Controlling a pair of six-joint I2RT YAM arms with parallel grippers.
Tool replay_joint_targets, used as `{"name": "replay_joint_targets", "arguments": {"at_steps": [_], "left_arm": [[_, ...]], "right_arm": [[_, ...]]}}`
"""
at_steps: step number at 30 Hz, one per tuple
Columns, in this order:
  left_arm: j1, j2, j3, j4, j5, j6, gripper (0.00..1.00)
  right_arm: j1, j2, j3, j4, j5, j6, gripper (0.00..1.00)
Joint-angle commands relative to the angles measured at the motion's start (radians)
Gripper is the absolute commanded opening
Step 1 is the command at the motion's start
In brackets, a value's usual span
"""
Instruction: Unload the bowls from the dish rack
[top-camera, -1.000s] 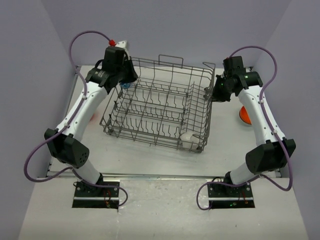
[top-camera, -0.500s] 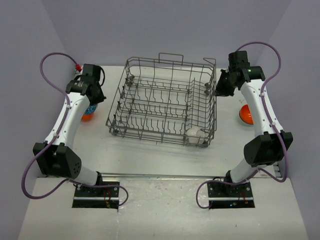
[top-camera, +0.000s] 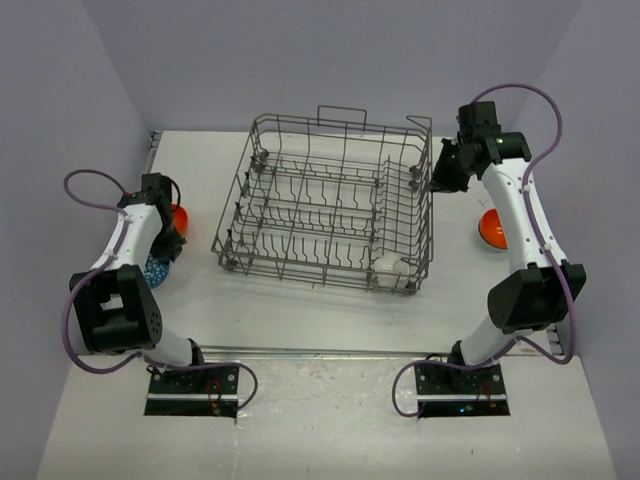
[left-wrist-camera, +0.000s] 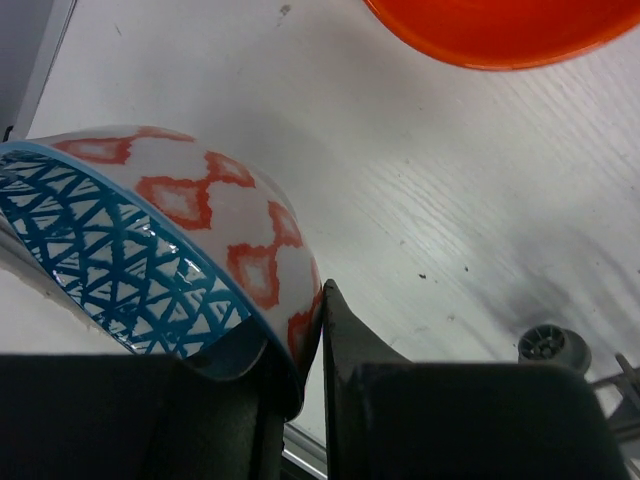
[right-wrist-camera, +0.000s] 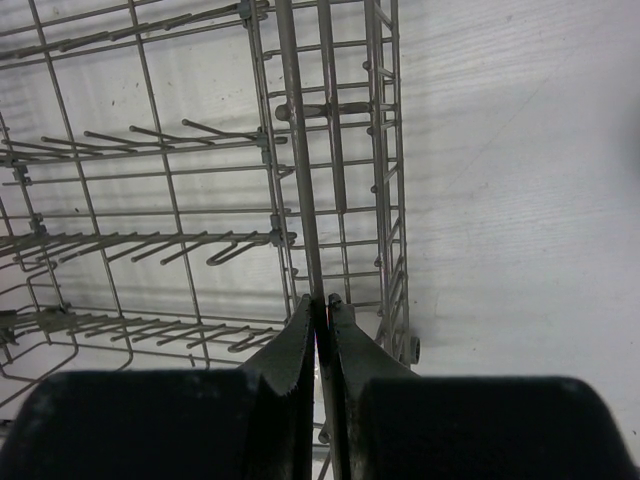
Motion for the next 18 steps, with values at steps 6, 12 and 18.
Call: {"name": "replay_joint_targets", "arguments": {"at_steps": [6,12,18], "left_arm": [[0.036,0.127,-0.002,0.105,0.027,0.006,0.00],[0.042,0.204,0.016,0.099,-0.010,-0.016,0.00],[0.057,0.237,0.023,0.093,-0.015,-0.026,0.00]], "right_arm": [[-0.022,0.023,0.051,0.030,0.028,0.003,0.00],[-0.022,0.010,0.029,0.041,0.029,-0.006,0.00],[-0.022,0.007,0.018,0.050,0.019,-0.009,0.00]]}}
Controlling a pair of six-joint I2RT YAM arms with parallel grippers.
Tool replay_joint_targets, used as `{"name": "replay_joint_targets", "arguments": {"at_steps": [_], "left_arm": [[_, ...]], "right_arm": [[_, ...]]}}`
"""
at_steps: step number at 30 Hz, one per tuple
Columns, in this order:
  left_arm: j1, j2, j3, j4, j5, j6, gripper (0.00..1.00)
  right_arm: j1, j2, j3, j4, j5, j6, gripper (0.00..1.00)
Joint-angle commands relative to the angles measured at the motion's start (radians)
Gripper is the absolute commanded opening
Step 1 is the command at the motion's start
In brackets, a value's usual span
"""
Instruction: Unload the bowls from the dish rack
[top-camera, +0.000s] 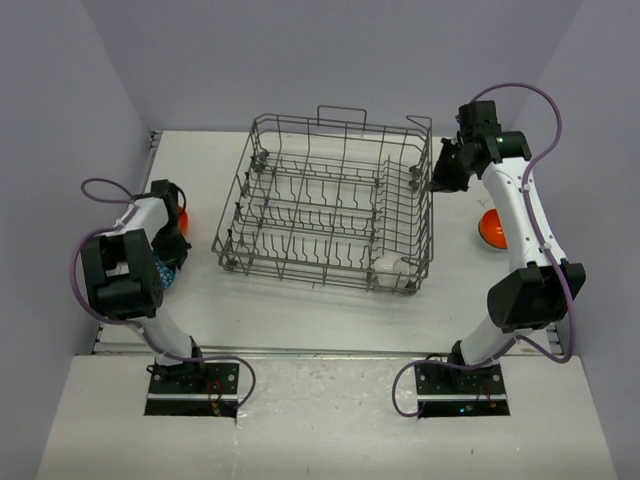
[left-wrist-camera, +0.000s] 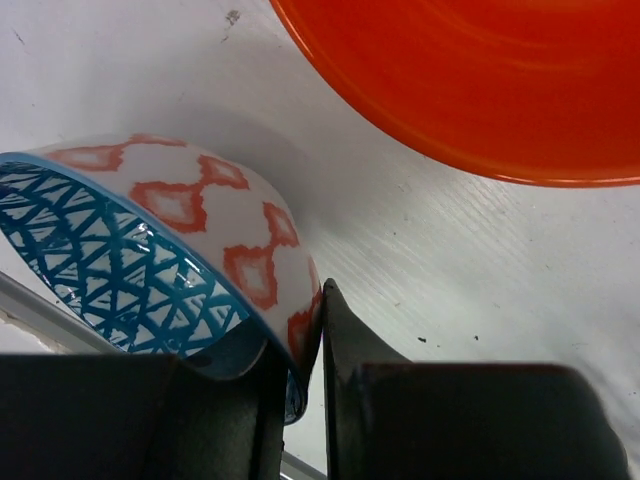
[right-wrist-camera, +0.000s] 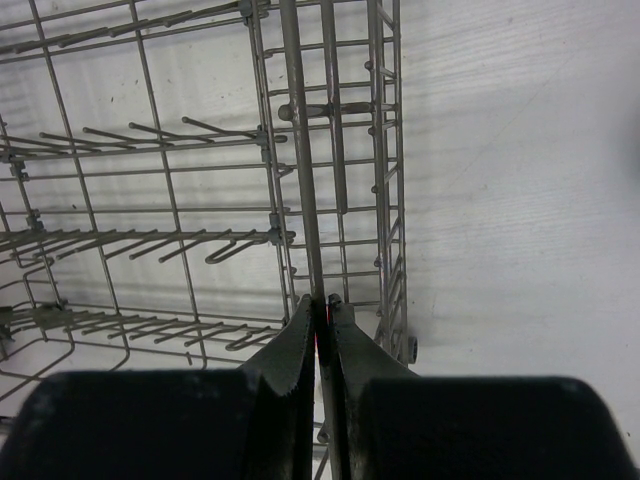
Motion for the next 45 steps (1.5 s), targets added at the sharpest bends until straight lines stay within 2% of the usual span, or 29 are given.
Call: {"name": "replay_joint_targets", "arguments": {"at_steps": [1,2,3,5,6,9,13,19,22,25,26,30,31,32,34,38,45], "left_arm": [[0.020,0.010,0.024,0.014,-0.034,-0.031,0.00],[0.020,0.009,0.024,0.015,-0.033,-0.032,0.01],[0.022,0.009,0.026,0.015,-0.028,-0.034,0.11],[0.022,0.001,0.029,0.015,-0.022,-0.038,0.22],[0.022,-0.005,0.032,0.017,-0.012,-0.040,0.31],[0.022,-0.027,0.047,0.015,0.002,-0.050,0.41],[0.022,-0.047,0.076,0.009,0.024,-0.061,0.50],[0.022,-0.114,0.119,0.013,0.065,-0.104,0.54],[0.020,-0.168,0.133,0.049,0.146,-0.129,0.56],[0.005,-0.224,0.162,0.119,0.313,-0.167,0.58],[-0.024,-0.241,0.185,0.157,0.408,-0.176,0.58],[-0.157,-0.261,0.239,0.322,0.593,-0.201,0.58],[-0.218,-0.263,0.245,0.386,0.623,-0.230,0.59],[-0.246,-0.261,0.242,0.433,0.709,-0.245,0.59],[-0.303,-0.243,0.251,0.493,0.780,-0.288,0.59],[-0.481,-0.176,0.334,0.500,0.806,-0.291,0.59],[-0.685,-0.160,0.290,0.491,0.736,-0.311,0.59]], "right_arm": [[-0.019,0.003,0.011,0.056,0.032,0.006,0.00],[-0.019,0.005,0.019,0.053,0.030,0.006,0.00],[-0.019,0.009,0.023,0.052,0.029,0.004,0.00],[-0.019,0.020,0.037,0.047,0.022,0.004,0.00],[-0.019,0.023,0.042,0.044,0.021,0.004,0.00],[-0.019,0.040,0.069,0.035,0.021,0.003,0.00],[-0.016,0.058,0.108,0.024,0.007,0.001,0.00],[-0.004,0.066,0.135,0.005,0.009,-0.001,0.00],[0.001,0.058,0.126,0.007,0.009,-0.001,0.00],[0.001,0.052,0.109,0.009,0.007,-0.002,0.00],[0.001,0.051,0.105,0.013,0.007,-0.001,0.00],[0.007,0.043,0.094,0.015,0.002,0.001,0.00],[0.009,0.045,0.102,0.007,0.004,0.001,0.00],[0.010,0.045,0.105,0.004,0.006,0.002,0.00],[0.012,0.043,0.103,0.005,0.001,0.004,0.00],[0.015,0.043,0.097,0.005,-0.013,0.010,0.00],[0.016,0.071,0.138,-0.010,-0.013,0.010,0.00]]}}
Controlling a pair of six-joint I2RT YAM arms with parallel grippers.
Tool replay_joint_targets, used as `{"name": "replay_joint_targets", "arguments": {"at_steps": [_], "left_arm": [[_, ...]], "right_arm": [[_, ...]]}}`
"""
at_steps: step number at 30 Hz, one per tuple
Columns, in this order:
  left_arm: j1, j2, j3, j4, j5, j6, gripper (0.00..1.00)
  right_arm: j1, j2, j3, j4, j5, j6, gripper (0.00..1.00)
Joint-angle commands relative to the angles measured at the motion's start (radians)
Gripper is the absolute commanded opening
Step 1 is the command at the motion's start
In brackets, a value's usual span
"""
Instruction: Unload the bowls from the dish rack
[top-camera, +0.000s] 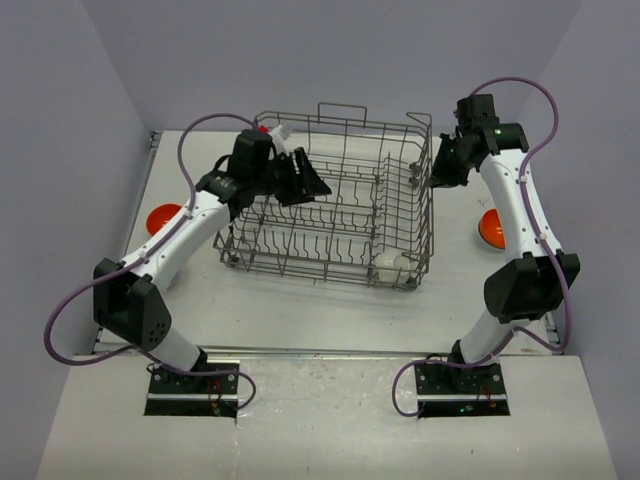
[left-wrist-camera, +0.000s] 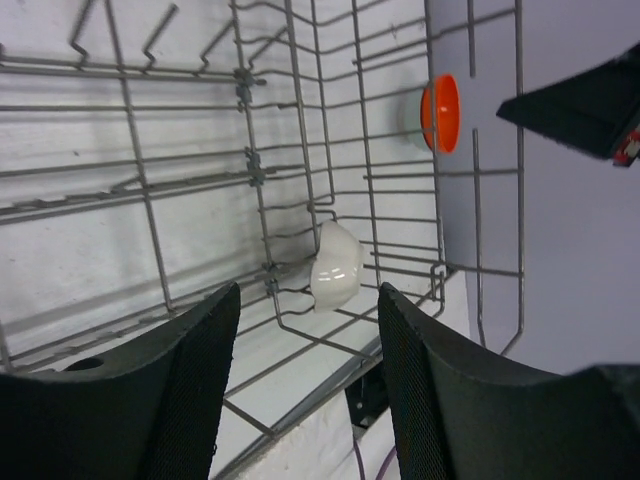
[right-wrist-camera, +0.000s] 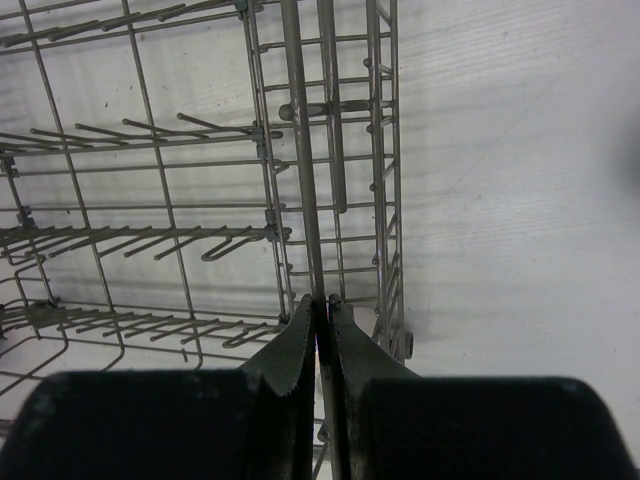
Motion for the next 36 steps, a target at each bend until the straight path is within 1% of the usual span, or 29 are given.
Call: {"name": "replay_joint_targets", "arguments": {"at_steps": [1,6,9,11,17,20,23,26,32,36], "left_arm": [[-0.068,0.018,-0.004,0.033,0.000,-0.021,0.59],[-0.173,0.067,-0.007,0.027,-0.034,-0.028,0.60],[-0.212,0.107,-0.007,0.028,-0.065,-0.037,0.60],[-0.226,0.121,-0.011,0.033,-0.097,-0.045,0.60],[-0.266,0.176,-0.080,0.146,-0.065,-0.105,0.61],[-0.292,0.210,-0.079,0.171,-0.068,-0.110,0.61],[-0.312,0.250,-0.074,0.209,-0.068,-0.120,0.59],[-0.325,0.285,-0.074,0.254,-0.040,-0.134,0.59],[-0.372,0.319,-0.071,0.344,-0.063,-0.149,0.60],[-0.388,0.336,-0.067,0.347,-0.083,-0.166,0.60]], "right_arm": [[0.011,0.008,0.057,0.026,-0.019,0.027,0.00],[0.011,0.024,0.063,0.032,-0.038,0.027,0.00],[0.012,0.027,0.061,0.036,-0.045,0.029,0.00],[0.011,0.030,0.065,0.036,-0.048,0.029,0.00],[0.012,0.022,0.057,0.045,-0.078,0.030,0.00],[0.012,0.018,0.054,0.049,-0.082,0.032,0.00],[0.012,0.016,0.051,0.049,-0.096,0.033,0.00],[0.014,0.013,0.043,0.052,-0.104,0.035,0.00],[0.014,0.007,0.029,0.059,-0.098,0.035,0.00],[0.014,-0.001,0.031,0.056,-0.085,0.030,0.00]]}}
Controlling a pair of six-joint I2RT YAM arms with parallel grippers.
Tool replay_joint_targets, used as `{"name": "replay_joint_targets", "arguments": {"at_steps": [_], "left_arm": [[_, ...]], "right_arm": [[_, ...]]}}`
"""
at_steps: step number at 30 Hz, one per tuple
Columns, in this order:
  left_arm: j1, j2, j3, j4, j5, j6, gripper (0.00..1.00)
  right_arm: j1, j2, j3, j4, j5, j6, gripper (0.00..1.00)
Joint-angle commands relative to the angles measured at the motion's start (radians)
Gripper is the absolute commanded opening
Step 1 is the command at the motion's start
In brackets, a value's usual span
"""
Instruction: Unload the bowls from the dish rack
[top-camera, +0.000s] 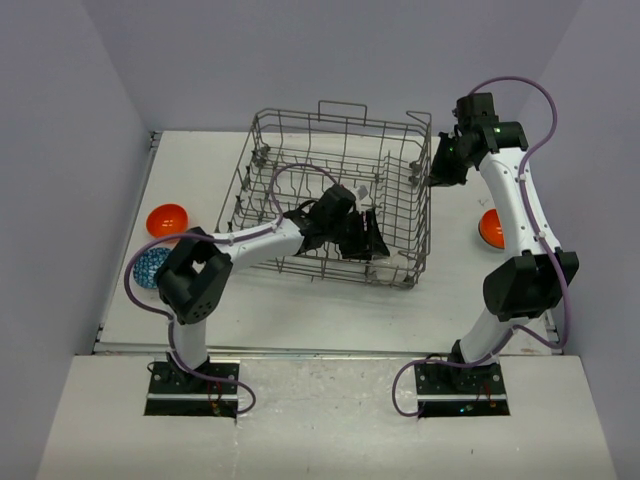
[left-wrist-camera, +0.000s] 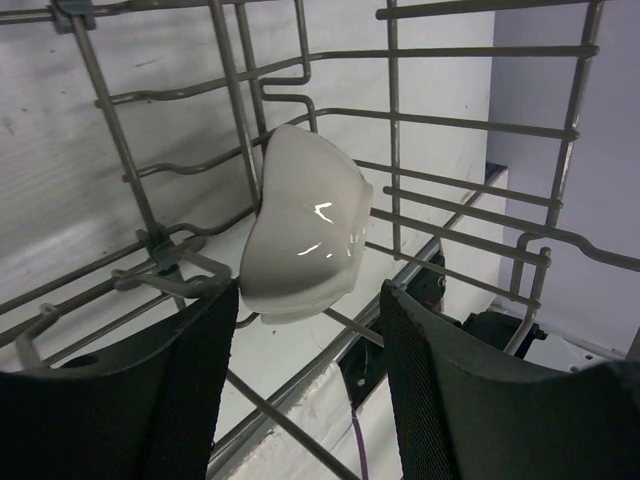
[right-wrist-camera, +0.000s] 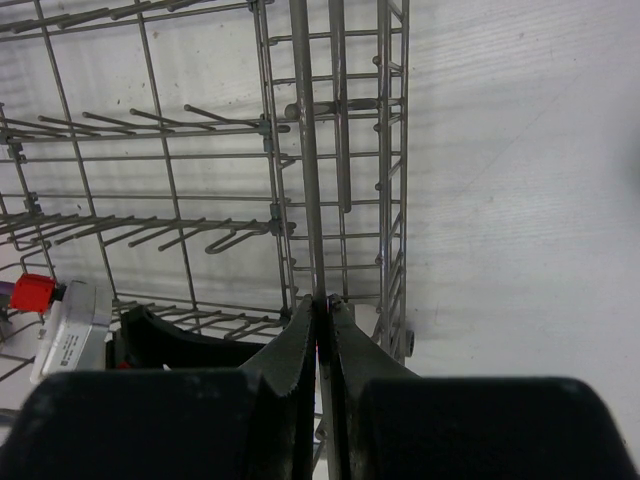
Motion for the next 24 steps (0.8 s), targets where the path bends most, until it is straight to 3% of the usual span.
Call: {"name": "replay_joint_targets", "arguments": {"at_steps": [1,13,24], "left_arm": [[-0.013,0.013,0.008,0.091,-0.030,-0.029,0.60],[-0.016,0.016,-0.004,0.050,-0.080,-0.078,0.61],[-0.044,0.076,0.005,0.148,0.034,-0.106,0.61]], "right_arm": [[0.014,-0.016,0.016,0.054,-0.059,0.030,0.00],[0.014,-0.025,0.014,0.052,-0.059,0.033,0.00],[0.014,-0.025,0.017,0.048,-0.052,0.031,0.00]]}}
